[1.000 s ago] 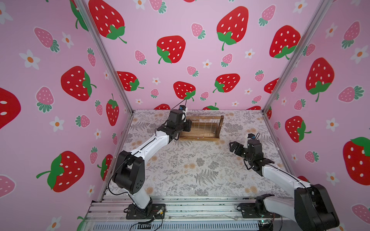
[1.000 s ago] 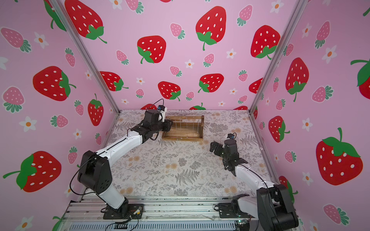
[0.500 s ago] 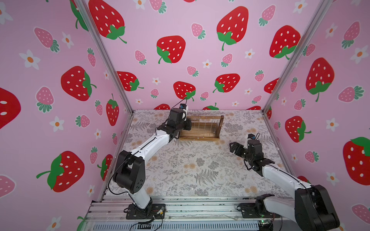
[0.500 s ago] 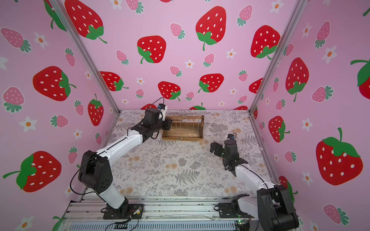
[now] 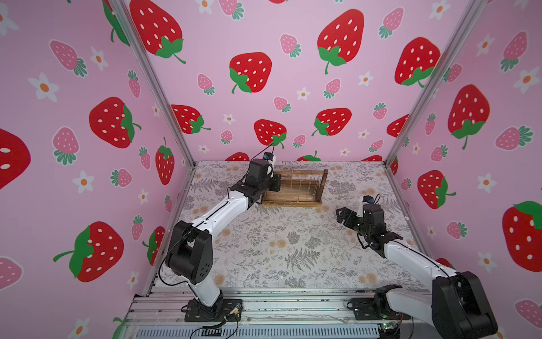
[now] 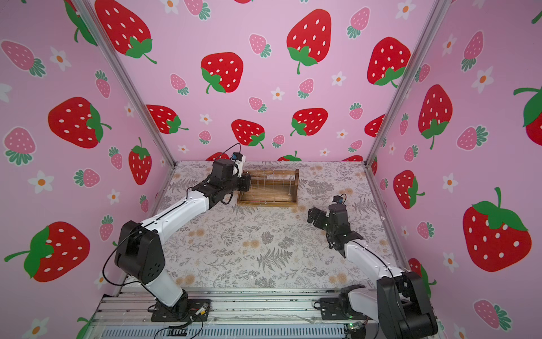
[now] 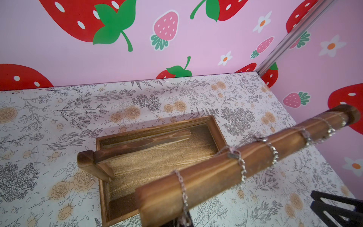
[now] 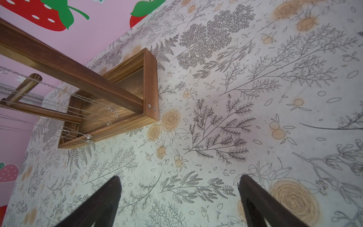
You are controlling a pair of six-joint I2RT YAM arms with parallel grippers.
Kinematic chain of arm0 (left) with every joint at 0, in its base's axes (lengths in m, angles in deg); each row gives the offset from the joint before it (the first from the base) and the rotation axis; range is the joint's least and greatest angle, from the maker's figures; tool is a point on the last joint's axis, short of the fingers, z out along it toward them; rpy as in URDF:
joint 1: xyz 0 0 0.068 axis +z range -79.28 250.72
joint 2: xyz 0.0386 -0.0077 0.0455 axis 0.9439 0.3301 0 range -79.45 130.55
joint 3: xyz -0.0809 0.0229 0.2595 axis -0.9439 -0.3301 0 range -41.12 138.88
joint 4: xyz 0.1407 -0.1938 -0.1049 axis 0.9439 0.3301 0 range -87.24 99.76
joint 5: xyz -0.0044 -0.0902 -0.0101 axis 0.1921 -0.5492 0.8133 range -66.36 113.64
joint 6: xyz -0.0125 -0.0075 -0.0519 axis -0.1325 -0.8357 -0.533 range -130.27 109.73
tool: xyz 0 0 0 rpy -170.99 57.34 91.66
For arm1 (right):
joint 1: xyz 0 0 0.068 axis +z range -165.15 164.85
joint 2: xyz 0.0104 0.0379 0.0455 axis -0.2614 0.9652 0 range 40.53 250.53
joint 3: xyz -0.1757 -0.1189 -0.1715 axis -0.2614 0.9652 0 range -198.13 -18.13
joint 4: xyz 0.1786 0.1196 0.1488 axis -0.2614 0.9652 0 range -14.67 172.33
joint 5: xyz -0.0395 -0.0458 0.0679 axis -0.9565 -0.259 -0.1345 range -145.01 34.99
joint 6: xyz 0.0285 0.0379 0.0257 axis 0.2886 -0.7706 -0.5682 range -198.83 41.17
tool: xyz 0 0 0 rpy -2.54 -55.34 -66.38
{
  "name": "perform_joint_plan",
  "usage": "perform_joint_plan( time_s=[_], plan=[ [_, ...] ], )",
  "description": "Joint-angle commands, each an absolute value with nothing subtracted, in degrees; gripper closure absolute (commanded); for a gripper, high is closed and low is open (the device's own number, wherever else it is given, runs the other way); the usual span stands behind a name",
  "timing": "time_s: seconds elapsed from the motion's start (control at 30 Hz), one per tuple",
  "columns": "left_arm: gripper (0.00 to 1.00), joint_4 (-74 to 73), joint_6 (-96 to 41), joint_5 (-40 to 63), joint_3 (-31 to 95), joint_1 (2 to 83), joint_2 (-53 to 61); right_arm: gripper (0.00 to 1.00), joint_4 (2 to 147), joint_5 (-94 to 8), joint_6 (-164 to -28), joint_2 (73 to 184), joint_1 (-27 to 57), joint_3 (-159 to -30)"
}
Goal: Take the necklace off the jewelry display stand
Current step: Take off the necklace from the stand.
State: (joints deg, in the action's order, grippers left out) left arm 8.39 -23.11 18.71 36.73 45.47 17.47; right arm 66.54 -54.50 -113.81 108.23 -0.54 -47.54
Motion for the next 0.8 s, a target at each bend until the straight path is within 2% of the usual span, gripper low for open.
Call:
perform_joint_plan(
  time_s=[0.0,0.77],
  plan=[
    [1.00,8.18,-22.88,19.07,37.07,44.93,16.93,0.05,67.25,-54.21,-113.99,108.07,-0.60,-48.89],
    [1.00,4.43,-24.18,20.56,24.49,43.85,10.90,0.05,67.95,-54.25,-114.08,107.81,-0.60,-49.15]
  ],
)
